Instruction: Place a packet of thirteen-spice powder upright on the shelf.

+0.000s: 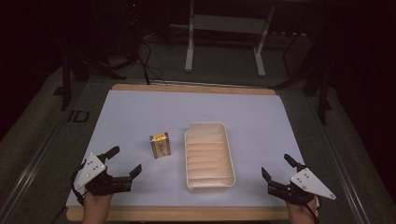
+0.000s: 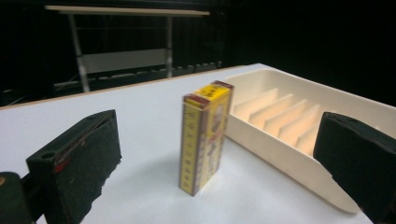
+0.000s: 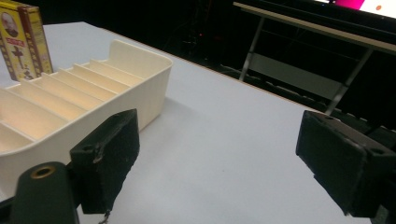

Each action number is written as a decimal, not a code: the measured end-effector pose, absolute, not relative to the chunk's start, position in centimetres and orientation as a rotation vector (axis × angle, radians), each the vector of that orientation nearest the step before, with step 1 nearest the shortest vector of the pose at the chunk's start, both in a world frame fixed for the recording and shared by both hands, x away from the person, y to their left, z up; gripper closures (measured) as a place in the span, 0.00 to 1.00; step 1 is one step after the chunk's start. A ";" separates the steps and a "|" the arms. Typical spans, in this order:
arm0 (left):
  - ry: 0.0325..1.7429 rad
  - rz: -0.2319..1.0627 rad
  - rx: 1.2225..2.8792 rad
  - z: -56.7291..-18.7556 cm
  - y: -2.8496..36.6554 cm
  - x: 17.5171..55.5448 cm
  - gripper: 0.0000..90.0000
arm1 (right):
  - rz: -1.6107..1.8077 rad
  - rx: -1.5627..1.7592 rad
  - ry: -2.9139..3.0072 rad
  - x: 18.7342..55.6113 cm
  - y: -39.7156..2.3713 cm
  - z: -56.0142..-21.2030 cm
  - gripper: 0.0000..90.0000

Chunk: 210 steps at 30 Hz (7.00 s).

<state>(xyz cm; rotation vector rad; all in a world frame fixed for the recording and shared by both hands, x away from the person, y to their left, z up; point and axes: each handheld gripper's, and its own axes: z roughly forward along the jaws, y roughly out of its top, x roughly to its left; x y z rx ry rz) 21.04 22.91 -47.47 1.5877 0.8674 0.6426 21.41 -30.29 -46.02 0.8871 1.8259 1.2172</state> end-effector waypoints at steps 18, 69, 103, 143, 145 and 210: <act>0.900 0.432 1.650 -45.3 22.7 21.9 0.01 | 1.254 0.881 1.899 21.8 -30.1 -46.3 0.15; 0.653 0.142 2.432 -45.3 21.0 25.2 0.01 | 1.276 0.851 1.956 21.8 -29.8 -46.5 0.15; 0.819 -0.064 2.715 -44.3 20.4 26.7 0.01 | 1.250 0.855 1.939 21.7 -29.8 -46.4 0.15; 0.748 -0.083 2.819 -40.6 18.9 31.6 0.01 | 1.260 0.848 1.982 21.9 -29.7 -46.7 0.15; 0.743 -0.083 2.823 -40.4 18.9 32.0 0.01 | 1.260 0.849 1.984 21.9 -29.7 -46.7 0.15; 0.553 0.011 2.993 -41.6 12.7 39.3 0.73 | 1.259 0.843 2.010 21.8 -30.0 -46.9 0.15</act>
